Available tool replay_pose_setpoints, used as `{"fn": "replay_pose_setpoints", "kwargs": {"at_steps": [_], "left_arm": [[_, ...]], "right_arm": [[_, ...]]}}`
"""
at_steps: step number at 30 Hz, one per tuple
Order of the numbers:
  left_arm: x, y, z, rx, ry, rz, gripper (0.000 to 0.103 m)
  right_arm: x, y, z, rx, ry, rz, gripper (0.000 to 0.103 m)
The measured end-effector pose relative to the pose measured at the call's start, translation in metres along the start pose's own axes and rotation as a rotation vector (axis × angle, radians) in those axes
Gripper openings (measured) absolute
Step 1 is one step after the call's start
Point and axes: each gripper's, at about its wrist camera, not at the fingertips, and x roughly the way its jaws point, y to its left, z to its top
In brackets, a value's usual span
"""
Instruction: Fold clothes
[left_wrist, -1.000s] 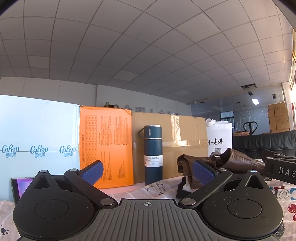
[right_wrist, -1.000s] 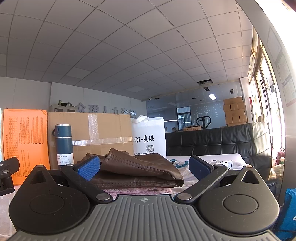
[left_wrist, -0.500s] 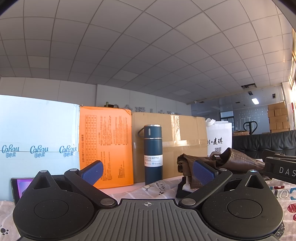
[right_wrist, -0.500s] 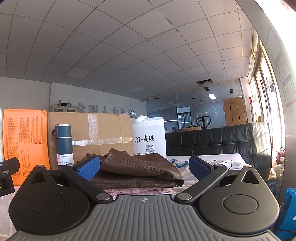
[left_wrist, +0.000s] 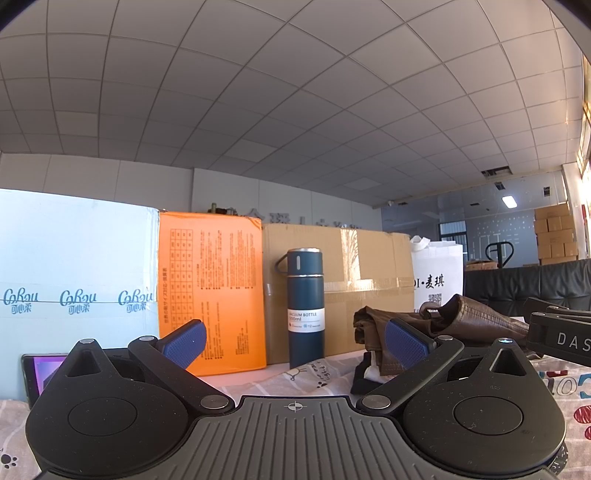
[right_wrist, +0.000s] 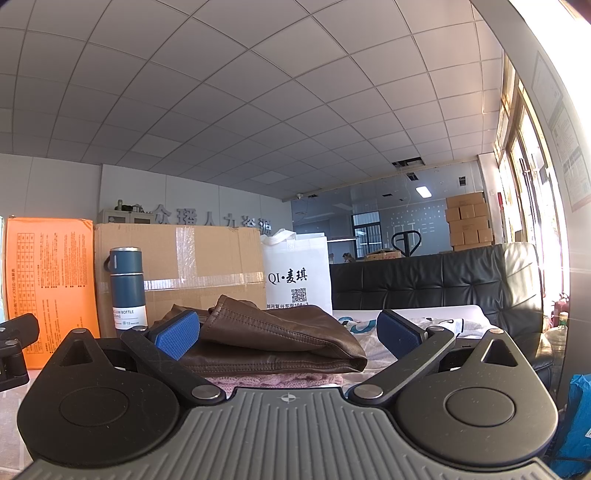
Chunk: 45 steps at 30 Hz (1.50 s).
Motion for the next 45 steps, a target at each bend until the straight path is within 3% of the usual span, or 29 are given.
{"fn": "replay_pose_setpoints", "kwargs": {"at_steps": [26,45], "left_arm": [[0.001,-0.003,0.000,0.009,0.006,-0.004,0.103],[0.013,0.000,-0.003,-0.005,0.076,-0.037,0.103]], "right_arm": [[0.004,-0.005,0.000,0.034,0.011,0.011,0.103],[0.003,-0.002,-0.001,0.013,0.023,0.024,0.103]]}}
